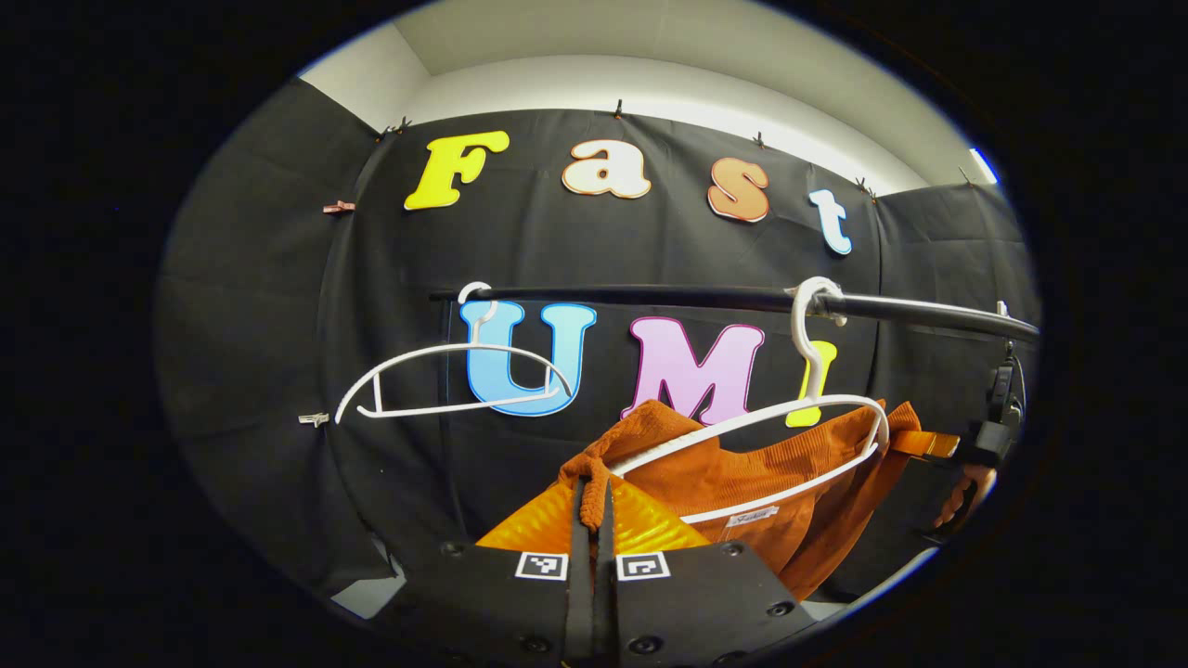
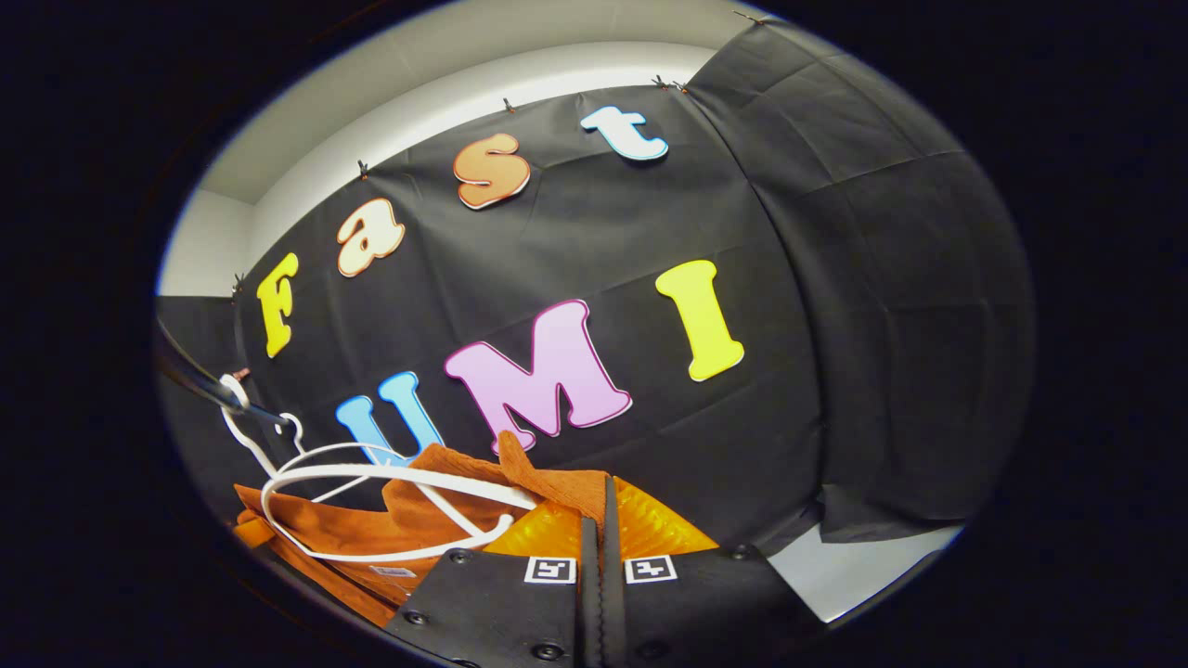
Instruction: Grasp the clothes on the hanger with both hands and then place them into the laundry hamper below.
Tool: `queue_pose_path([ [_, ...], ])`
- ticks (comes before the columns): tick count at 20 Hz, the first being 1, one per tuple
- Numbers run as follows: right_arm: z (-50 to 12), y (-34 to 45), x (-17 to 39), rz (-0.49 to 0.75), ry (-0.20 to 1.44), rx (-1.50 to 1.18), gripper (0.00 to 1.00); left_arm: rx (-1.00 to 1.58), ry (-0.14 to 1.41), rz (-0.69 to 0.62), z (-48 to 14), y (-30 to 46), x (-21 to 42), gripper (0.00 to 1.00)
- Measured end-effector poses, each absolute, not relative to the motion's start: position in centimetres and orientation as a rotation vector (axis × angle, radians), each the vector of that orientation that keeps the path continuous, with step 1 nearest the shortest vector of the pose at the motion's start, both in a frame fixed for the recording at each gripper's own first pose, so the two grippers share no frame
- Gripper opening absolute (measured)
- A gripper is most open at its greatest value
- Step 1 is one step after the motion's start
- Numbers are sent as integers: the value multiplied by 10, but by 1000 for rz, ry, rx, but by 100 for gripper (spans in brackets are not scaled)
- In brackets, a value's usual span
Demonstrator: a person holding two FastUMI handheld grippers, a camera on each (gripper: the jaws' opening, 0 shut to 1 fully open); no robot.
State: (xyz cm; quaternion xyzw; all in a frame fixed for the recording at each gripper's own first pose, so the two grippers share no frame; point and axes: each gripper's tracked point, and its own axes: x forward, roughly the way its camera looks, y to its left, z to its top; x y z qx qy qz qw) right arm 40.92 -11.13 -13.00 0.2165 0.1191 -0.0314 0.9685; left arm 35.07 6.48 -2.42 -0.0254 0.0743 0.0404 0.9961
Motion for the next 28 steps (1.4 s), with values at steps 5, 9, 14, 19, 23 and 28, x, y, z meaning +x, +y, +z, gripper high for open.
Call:
queue_pose_path([
  [5,-182,-85,387,-29,333,503,5,-74,224,102,-61,85,348,5],
  [9,-193,-39,361,82,355,548,5,-57,287,113,-107,102,338,5],
  [14,-206,8,329,186,417,561,5,-80,365,88,-164,99,321,5],
  [19,-216,50,298,266,474,566,5,-90,396,-1,-190,60,313,5],
  [23,-211,78,287,332,500,569,5,-101,391,-64,-182,32,316,5],
  [28,-173,93,275,409,455,585,5,-142,313,-163,-135,-2,313,3],
])
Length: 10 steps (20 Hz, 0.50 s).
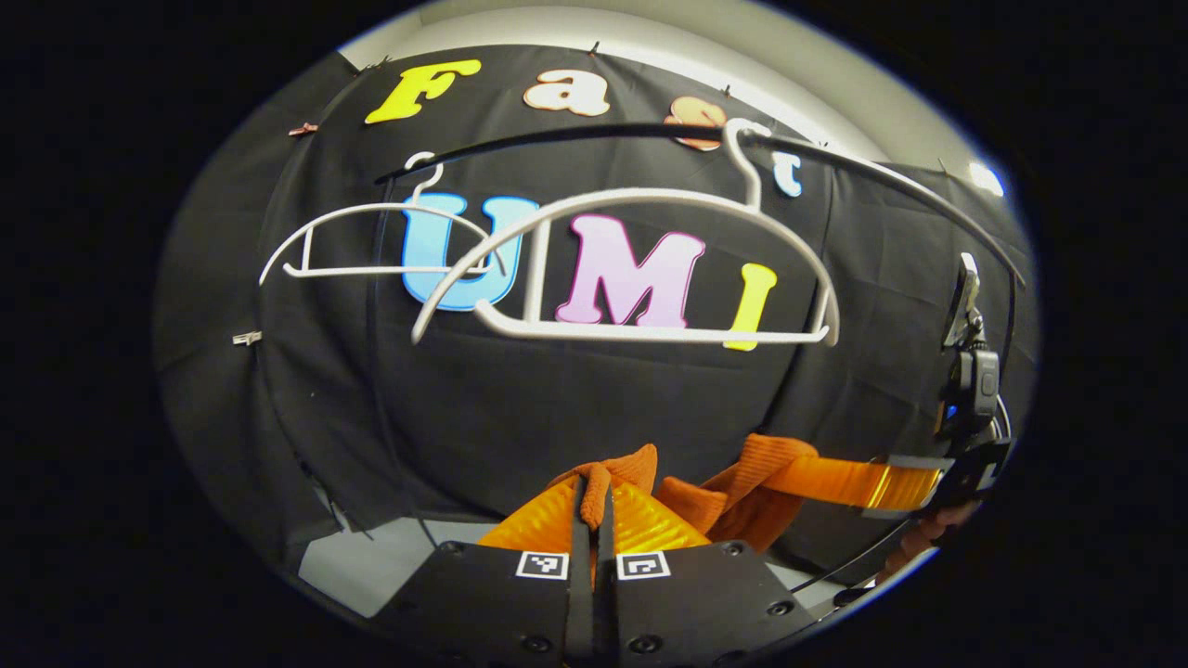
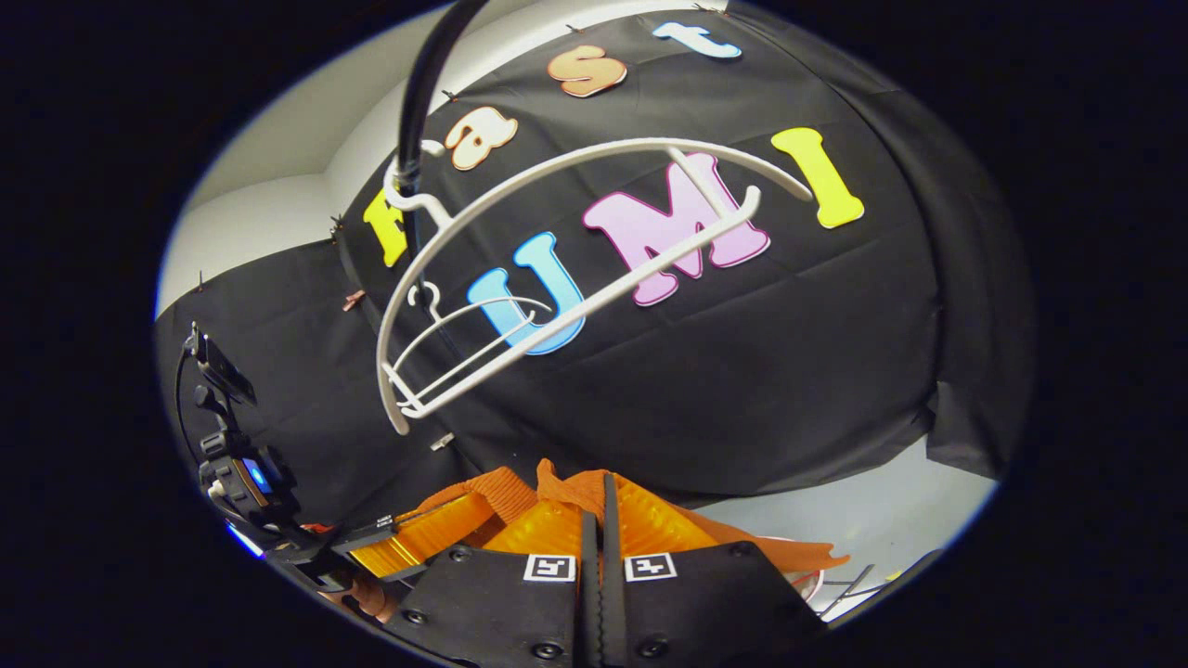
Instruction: Grasp the clothes on the hanger with both hands and then place them into the laundry hamper below.
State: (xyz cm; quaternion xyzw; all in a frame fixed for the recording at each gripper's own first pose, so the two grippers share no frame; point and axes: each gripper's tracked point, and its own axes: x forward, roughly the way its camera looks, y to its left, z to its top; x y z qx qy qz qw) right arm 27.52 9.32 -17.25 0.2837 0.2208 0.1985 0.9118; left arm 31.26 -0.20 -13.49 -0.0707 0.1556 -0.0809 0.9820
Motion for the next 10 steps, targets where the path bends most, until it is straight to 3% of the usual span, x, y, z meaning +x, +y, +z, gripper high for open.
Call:
queue_pose_path([
  [2,-154,95,275,428,428,603,9,-157,281,-184,-116,-9,312,5],
  [4,-144,96,275,448,416,610,5,-174,262,-195,-104,-12,313,5],
  [5,-143,97,275,455,412,597,9,-175,257,-200,-102,-13,315,5],
  [6,-147,97,276,454,414,572,5,-168,263,-199,-106,-14,317,2],
  [10,-200,93,273,425,492,499,5,-143,342,-181,-155,-15,319,5],
])
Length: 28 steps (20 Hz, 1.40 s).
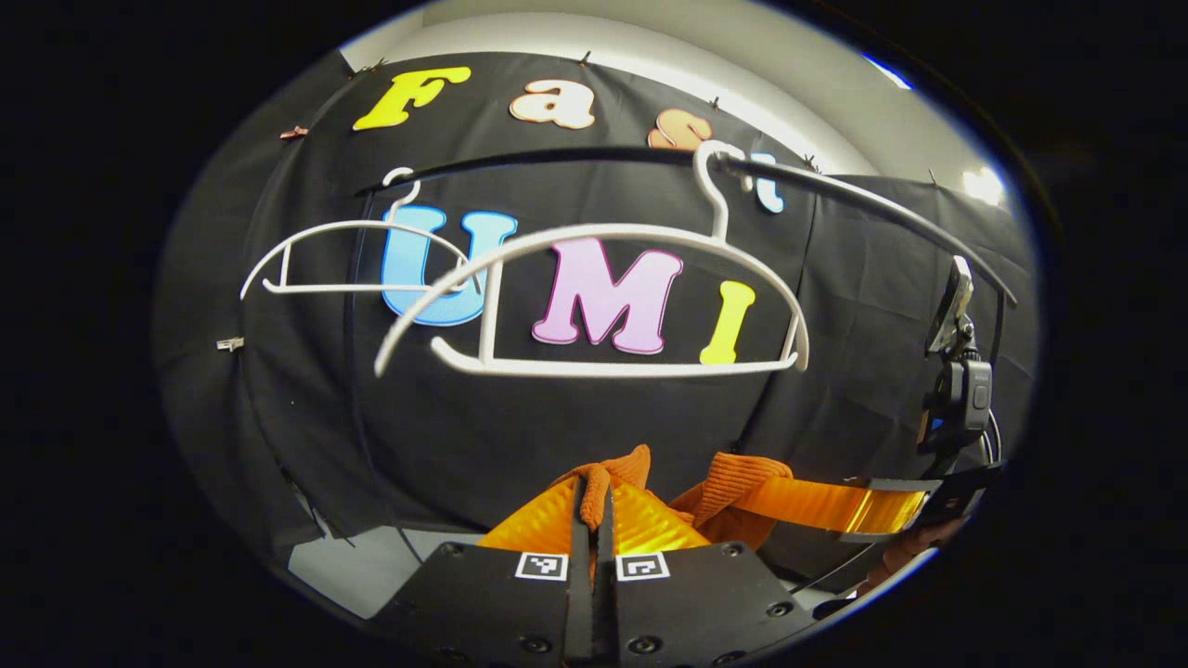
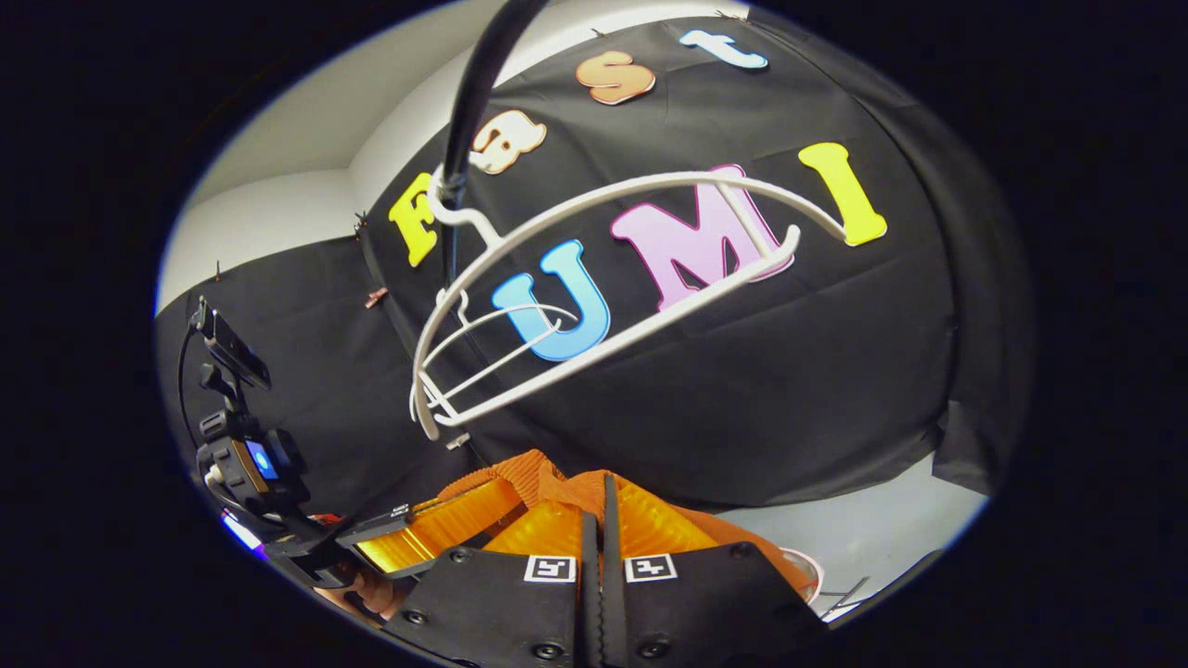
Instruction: Grasp the clothes on the hanger with both hands and then place them into the laundry hamper below.
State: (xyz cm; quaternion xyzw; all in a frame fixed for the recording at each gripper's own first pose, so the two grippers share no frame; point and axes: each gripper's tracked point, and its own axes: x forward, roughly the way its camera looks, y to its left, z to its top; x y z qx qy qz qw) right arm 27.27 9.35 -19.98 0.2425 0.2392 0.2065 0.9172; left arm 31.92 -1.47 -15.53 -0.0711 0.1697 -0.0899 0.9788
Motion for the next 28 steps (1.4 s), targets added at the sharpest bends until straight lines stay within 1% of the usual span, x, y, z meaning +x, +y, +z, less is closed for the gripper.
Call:
queue_pose_path([
  [3,-255,81,269,380,588,421,5,-121,429,-166,-205,-15,315,5],
  [4,-273,77,268,365,618,392,5,-110,454,-162,-222,-16,315,7],
  [5,-290,73,266,344,648,366,5,-98,478,-158,-238,-14,315,5],
  [9,-345,56,261,266,750,286,5,-95,562,-144,-292,-10,317,5],
  [11,-364,52,257,240,785,241,5,-85,597,-135,-312,-9,319,5],
  [13,-381,50,256,240,813,194,5,-52,642,-118,-329,-9,318,5],
  [15,-386,52,253,255,822,157,9,-17,662,-95,-341,-6,317,7],
  [16,-388,50,253,254,817,144,13,-10,658,-87,-349,-1,322,15],
  [17,-389,46,252,245,811,123,35,-3,658,-83,-353,0,323,21],
  [20,-397,40,247,229,836,81,100,37,669,-75,-355,6,311,79],
  [21,-400,34,243,211,842,69,99,43,670,-73,-358,6,311,99],
  [25,-403,36,231,203,849,46,98,40,662,-81,-353,5,300,98],
  [26,-397,37,229,201,833,49,98,36,657,-79,-350,6,297,98],
  [28,-374,38,233,193,741,67,98,26,626,-78,-336,6,291,99],
])
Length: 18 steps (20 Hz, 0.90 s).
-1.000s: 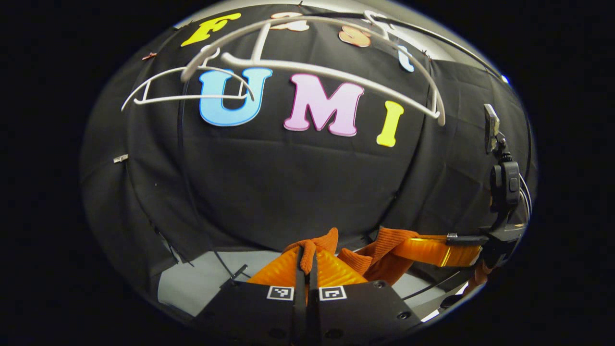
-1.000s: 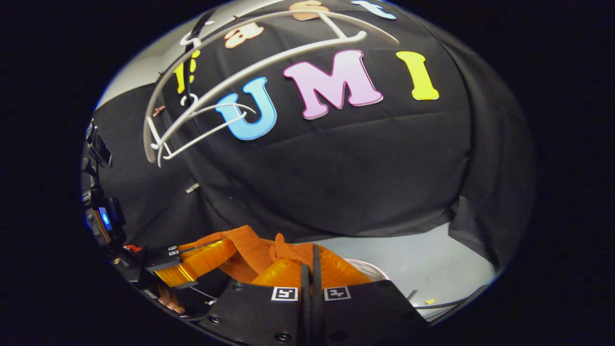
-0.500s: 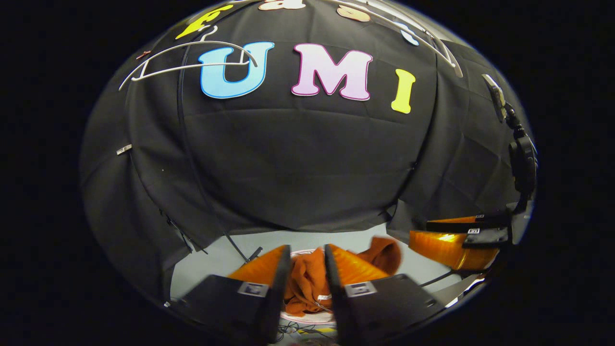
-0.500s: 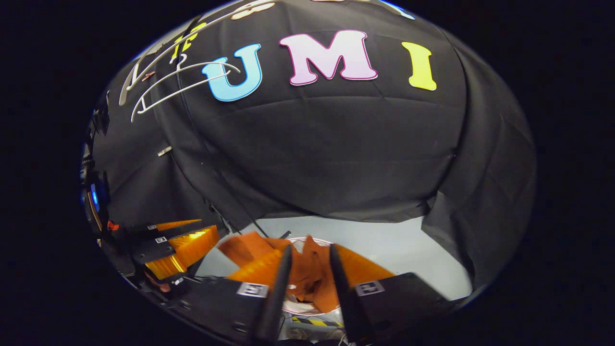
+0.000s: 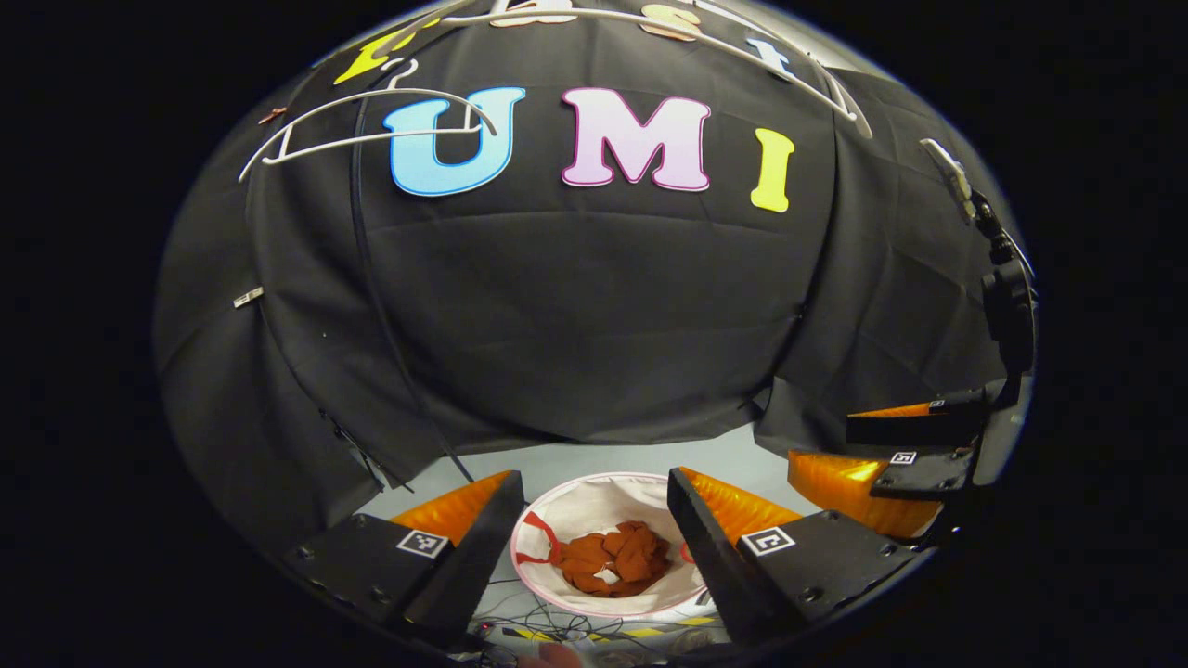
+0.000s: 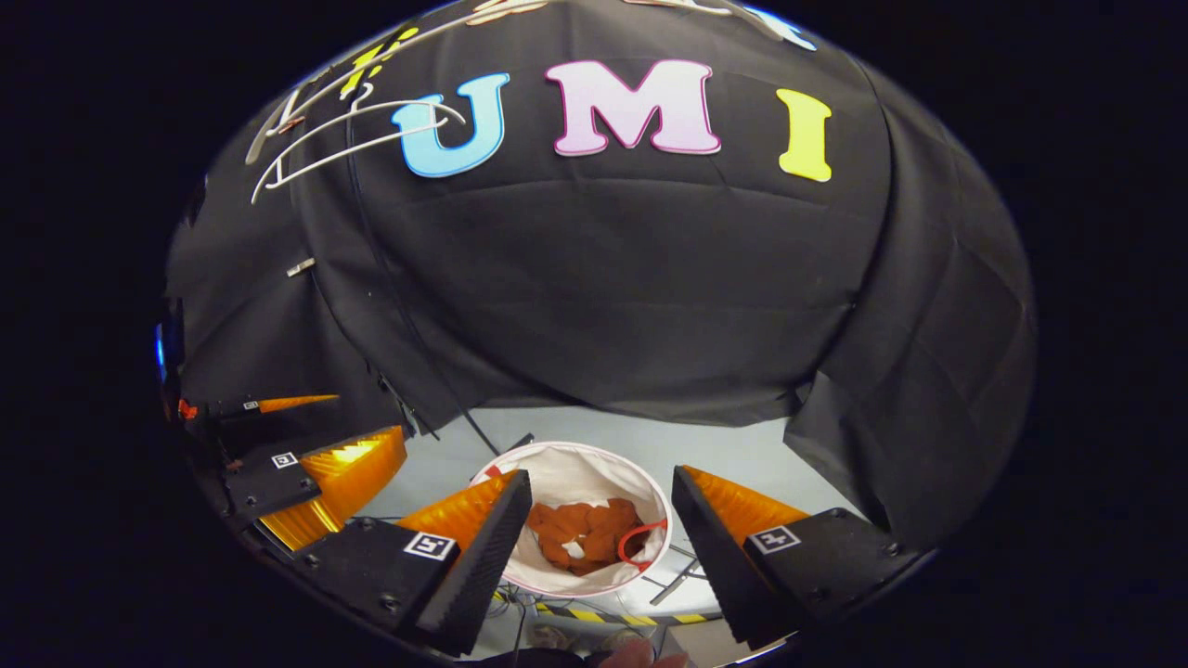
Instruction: Grasp the clothes on the hanger with both hands and then place them into the laundry hamper below.
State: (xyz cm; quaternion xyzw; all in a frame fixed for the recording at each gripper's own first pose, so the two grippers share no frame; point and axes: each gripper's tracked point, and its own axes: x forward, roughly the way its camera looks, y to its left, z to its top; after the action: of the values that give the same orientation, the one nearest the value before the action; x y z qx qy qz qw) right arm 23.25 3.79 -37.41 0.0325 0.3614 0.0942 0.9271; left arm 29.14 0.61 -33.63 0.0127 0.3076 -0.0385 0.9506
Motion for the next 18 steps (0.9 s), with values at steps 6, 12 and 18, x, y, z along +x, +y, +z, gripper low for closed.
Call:
queue_pose_path([
  [6,-318,46,221,181,642,128,99,-40,486,-73,-282,5,269,98],
  [12,-247,38,204,125,483,140,100,-58,382,-45,-213,20,235,96],
  [18,-159,24,186,93,290,99,99,-70,227,-38,-128,27,206,95],
])
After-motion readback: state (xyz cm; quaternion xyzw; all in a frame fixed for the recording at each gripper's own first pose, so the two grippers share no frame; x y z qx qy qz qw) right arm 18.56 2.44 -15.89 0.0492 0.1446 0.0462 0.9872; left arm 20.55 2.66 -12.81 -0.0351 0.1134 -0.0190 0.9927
